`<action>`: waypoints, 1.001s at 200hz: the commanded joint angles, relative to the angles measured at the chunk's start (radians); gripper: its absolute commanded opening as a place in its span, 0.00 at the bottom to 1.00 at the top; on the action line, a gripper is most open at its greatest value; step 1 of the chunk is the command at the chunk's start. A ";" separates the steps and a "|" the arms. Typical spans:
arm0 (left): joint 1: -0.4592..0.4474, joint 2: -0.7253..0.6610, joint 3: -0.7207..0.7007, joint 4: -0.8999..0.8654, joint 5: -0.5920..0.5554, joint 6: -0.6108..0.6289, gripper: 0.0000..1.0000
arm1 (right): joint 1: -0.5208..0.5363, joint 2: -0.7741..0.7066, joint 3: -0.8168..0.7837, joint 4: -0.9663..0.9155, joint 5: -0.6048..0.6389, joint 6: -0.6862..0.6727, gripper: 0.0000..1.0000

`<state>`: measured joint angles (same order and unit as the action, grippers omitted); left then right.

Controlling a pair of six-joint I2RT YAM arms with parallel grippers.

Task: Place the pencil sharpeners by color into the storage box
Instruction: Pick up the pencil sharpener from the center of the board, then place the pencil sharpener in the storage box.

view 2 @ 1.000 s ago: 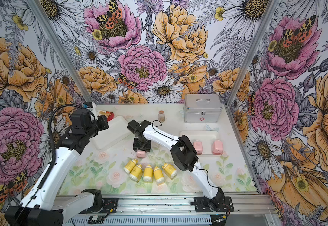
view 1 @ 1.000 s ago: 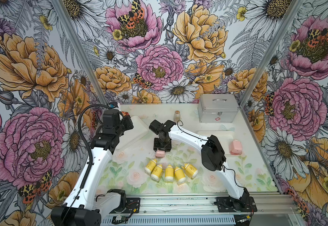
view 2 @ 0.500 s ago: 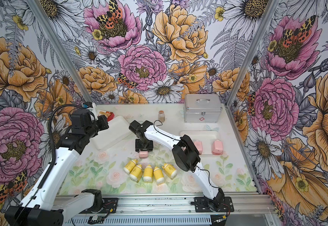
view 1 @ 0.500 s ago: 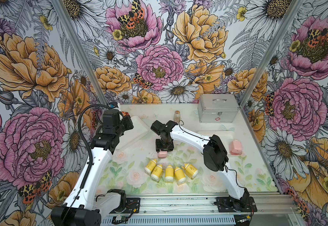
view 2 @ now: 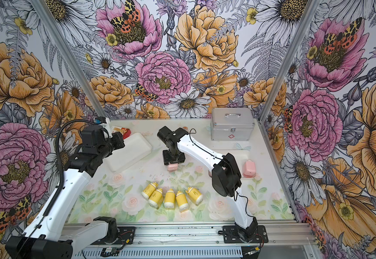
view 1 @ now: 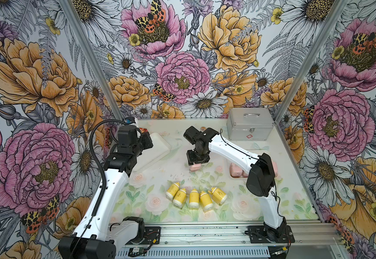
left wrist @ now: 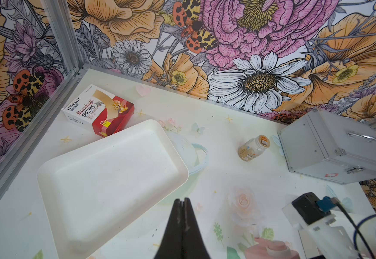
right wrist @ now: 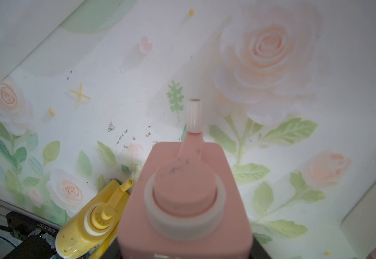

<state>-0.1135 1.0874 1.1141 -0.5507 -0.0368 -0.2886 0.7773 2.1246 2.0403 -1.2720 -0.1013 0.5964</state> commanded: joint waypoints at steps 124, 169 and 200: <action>-0.003 0.003 0.011 0.008 0.008 -0.004 0.00 | -0.358 -0.364 -0.141 -0.250 0.305 -0.282 0.32; -0.004 0.004 0.011 0.007 0.012 -0.004 0.00 | -0.512 -0.432 -0.222 -0.226 0.344 -0.346 0.32; -0.004 0.002 0.011 0.008 0.013 -0.004 0.00 | -0.587 -0.451 -0.282 -0.190 0.348 -0.377 0.32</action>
<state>-0.1139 1.0878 1.1141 -0.5507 -0.0364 -0.2886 0.2260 1.7081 1.7866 -1.5059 0.2169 0.2649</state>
